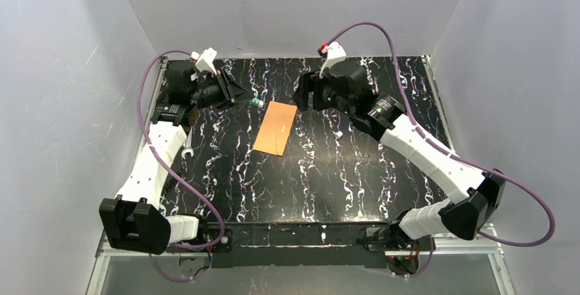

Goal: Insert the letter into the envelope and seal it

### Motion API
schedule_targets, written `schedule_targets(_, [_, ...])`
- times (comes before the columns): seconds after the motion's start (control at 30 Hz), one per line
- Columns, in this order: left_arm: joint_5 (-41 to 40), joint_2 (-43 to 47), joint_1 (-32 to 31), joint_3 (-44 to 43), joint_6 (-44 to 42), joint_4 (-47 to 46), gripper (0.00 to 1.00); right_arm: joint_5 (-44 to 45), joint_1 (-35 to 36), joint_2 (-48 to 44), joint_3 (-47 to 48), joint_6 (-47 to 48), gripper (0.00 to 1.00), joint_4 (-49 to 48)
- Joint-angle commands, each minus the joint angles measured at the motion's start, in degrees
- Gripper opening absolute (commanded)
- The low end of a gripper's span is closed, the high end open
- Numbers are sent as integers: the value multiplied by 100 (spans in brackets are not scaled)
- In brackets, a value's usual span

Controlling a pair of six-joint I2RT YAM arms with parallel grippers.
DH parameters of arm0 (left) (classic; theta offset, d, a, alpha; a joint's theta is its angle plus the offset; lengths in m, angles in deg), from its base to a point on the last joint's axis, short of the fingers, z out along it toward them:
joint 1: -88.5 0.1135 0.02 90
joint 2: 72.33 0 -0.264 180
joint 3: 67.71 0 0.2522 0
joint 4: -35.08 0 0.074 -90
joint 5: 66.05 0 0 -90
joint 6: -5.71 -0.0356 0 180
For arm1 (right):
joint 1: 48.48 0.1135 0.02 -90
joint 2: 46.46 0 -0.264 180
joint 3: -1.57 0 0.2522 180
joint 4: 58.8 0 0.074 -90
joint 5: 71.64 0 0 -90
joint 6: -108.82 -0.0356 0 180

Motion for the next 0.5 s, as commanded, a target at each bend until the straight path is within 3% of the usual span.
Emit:
schedule_targets(0.0, [-903, 421, 41, 396, -347, -56, 0, 1236, -537, 448, -120, -1368, 76, 1405])
schedule_targets(0.07, [-945, 443, 40, 448, -366, -30, 0, 1092, -938, 918, -80, -1725, 70, 2165])
schedule_targets(0.13, [-928, 438, 41, 453, -373, -4, 0, 719, -1235, 1213, -279, -1644, 62, 2280])
schedule_targets(0.47, [-803, 350, 41, 452, -277, 75, 0, 602, -1888, 1961, -854, -1628, 59, 1821])
